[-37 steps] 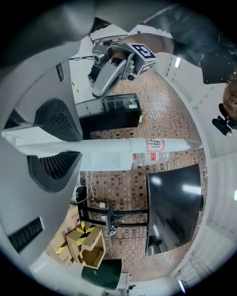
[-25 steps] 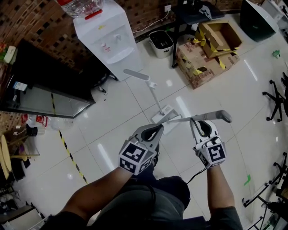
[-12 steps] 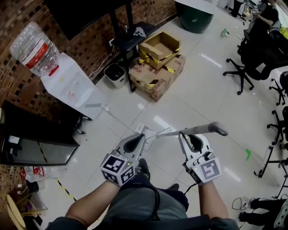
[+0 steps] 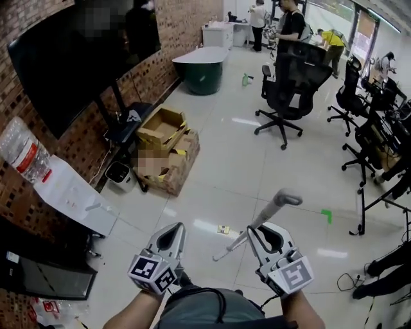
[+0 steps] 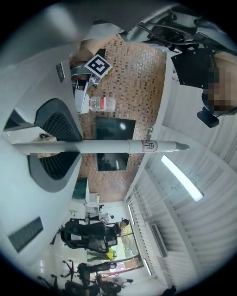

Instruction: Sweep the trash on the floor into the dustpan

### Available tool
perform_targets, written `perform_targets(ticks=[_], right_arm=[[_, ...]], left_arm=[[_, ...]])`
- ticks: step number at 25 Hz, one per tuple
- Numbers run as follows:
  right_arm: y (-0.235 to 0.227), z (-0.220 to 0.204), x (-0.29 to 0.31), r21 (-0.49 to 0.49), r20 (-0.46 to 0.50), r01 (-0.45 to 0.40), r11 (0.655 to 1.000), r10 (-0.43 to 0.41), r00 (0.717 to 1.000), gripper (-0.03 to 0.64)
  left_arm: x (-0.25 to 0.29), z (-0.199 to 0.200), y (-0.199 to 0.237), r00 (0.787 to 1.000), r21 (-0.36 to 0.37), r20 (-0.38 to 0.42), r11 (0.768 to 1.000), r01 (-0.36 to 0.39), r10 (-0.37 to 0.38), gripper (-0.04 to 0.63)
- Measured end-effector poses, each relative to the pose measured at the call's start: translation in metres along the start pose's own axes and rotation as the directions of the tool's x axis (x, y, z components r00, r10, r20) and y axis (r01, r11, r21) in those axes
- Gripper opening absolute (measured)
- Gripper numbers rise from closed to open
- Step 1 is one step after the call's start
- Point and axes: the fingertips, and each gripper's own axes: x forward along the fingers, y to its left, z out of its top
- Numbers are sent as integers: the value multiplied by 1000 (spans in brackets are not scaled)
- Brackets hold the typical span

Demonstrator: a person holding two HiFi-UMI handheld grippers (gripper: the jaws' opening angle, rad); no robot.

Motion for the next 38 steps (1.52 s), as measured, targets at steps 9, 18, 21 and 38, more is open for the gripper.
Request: perform_targets(ticks=[9, 18, 21, 38], right_arm=[[-71, 31, -155, -18, -37, 176, 984, -176, 984, 97], [-74, 52, -194, -23, 17, 399, 917, -398, 917, 97], [-73, 61, -191, -11, 43, 453, 892, -452, 891, 97], [-37, 68, -154, 4, 80, 468, 884, -467, 881, 97]], left_arm=[[22, 44, -150, 989, 100, 78, 988, 117, -125, 6], [5, 62, -124, 981, 107, 52, 978, 181, -187, 6], [-1, 72, -108, 974, 112, 63, 971, 212, -219, 6], [-17, 69, -54, 977, 120, 76, 974, 191, -200, 6]])
